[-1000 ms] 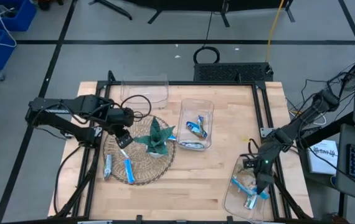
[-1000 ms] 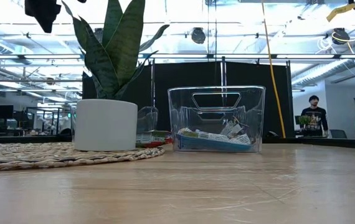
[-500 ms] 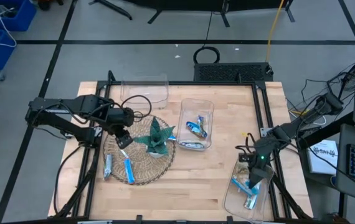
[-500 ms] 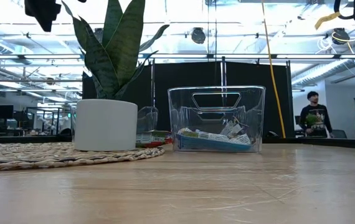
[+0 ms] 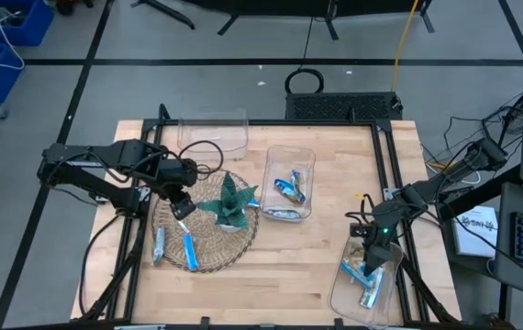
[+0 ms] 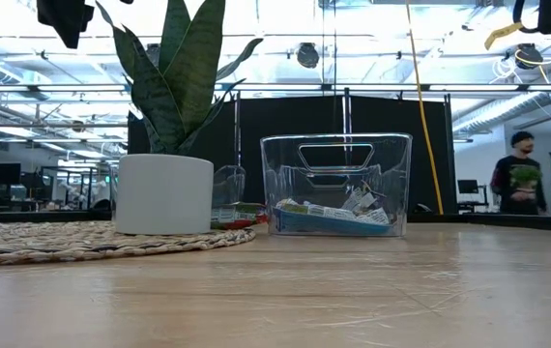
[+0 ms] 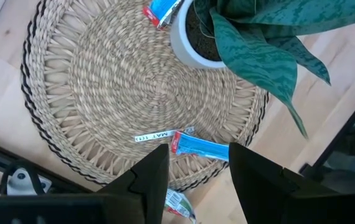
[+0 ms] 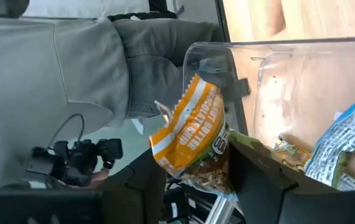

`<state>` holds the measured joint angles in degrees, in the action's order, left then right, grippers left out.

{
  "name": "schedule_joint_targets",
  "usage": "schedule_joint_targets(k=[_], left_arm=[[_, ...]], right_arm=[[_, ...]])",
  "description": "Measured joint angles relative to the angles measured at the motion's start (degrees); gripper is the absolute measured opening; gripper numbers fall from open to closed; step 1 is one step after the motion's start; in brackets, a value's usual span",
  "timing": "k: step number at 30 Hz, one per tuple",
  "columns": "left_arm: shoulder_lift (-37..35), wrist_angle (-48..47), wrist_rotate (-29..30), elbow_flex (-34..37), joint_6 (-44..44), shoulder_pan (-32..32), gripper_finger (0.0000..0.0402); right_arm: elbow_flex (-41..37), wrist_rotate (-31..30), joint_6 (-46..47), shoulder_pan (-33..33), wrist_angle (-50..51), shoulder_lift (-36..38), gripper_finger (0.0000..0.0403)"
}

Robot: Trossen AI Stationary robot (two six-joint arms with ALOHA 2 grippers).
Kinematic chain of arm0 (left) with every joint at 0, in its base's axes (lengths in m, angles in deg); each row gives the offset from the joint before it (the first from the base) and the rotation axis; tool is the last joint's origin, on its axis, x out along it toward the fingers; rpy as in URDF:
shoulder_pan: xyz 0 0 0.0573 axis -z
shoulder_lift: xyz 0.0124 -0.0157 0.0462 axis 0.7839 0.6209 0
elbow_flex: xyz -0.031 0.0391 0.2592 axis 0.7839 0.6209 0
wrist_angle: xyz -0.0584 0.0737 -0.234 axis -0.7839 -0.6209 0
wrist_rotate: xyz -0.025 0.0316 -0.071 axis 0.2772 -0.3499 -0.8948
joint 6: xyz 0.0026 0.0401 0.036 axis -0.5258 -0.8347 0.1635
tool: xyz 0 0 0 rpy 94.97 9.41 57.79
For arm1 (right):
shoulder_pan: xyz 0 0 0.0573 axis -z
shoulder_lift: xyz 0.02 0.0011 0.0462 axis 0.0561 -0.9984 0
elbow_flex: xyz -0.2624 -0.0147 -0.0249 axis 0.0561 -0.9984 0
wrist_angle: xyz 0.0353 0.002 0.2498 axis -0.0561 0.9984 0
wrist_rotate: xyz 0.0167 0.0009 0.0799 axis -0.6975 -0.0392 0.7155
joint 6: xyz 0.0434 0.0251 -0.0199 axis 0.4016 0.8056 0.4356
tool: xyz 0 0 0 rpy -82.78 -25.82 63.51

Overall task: Pick and place Granola Bars by type
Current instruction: Put the orange granola bar into the bottom transparent bin

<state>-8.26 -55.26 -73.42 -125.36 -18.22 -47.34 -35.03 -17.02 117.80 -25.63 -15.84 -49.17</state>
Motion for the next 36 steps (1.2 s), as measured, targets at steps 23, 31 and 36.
schedule_joint_targets(k=[23,31,36], left_arm=[[-0.01,0.0,0.36,-0.02,4.89,0.0,0.017],[-0.02,0.02,0.38,-0.02,4.99,0.0,0.017],[-0.01,0.02,0.47,-0.02,4.71,0.0,0.017]], right_arm=[[0.0,6.56,-6.75,1.62,5.49,-0.2,0.02],[0.0,17.91,-3.32,5.19,4.96,-0.17,0.0214],[0.0,20.98,0.4,7.14,1.28,-0.17,0.0215]])
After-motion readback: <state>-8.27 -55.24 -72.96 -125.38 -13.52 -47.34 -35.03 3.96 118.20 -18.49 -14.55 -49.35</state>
